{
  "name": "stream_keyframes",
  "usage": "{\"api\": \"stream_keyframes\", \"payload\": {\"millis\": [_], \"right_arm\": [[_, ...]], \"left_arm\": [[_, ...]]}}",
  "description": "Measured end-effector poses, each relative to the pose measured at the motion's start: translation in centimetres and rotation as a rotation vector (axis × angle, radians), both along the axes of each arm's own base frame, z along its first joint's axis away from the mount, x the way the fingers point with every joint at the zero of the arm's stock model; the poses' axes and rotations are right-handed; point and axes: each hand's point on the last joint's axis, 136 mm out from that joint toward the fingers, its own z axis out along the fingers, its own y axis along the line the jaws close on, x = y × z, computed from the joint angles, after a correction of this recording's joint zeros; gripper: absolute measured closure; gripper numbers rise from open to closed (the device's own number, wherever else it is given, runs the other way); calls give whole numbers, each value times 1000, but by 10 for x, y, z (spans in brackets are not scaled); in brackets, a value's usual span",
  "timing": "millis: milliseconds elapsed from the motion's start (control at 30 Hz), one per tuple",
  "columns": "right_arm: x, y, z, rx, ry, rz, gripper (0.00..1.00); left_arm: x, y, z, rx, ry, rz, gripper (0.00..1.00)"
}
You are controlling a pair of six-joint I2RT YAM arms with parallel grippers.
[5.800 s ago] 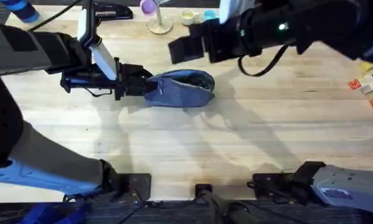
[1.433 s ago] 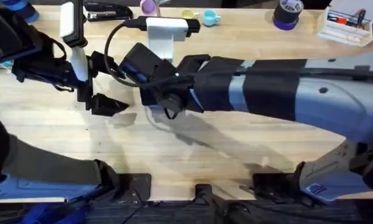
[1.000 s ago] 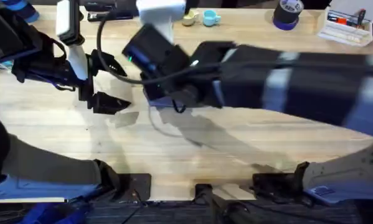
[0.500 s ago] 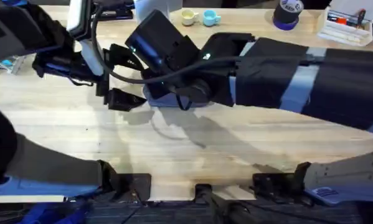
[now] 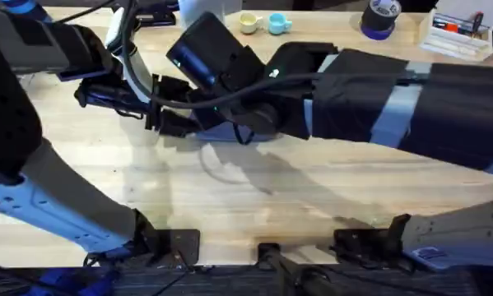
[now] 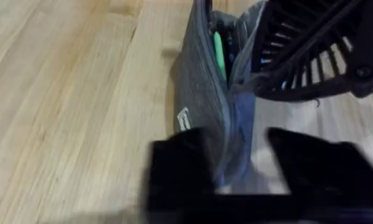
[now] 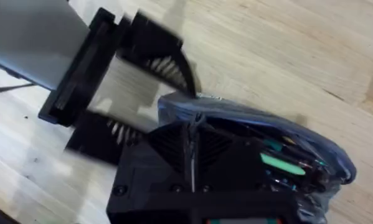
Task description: Unzip the bag, pick up the pens from the table one at a time and place them inside, then zip the bag closed.
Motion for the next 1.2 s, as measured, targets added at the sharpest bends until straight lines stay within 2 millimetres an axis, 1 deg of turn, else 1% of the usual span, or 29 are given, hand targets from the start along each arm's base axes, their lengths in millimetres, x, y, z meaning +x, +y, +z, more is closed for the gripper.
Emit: {"api": "stream_keyframes", "payload": {"millis": [33,100,133,500,633,833,1000,1100,1200], "right_arm": [[1,-1,0,0,1,-3,971],[3,-4,-1,-3,9,-7,971],[4,-6,-2,-6,11,-11,971],[22,-43,-16,-48,94,-75,969],[38,-75,-23,-87,133,-139,969],[55,-113,-29,-94,194,-215,970],[71,-149,-24,-99,202,-284,970],[84,-178,-23,-106,199,-357,970],[91,-192,-23,-89,214,-391,970]], "left_arm": [[1,-1,0,-7,-6,1,626],[4,-1,0,-11,-24,3,902],[5,-1,0,-11,-31,1,938],[7,-5,4,-37,-40,4,958],[8,-6,4,-37,-49,3,958],[8,-7,5,-41,-52,-1,957],[8,-10,6,-49,-52,-5,958],[8,-10,7,-51,-51,-3,957],[9,-13,10,-70,-58,-1,957]]}}
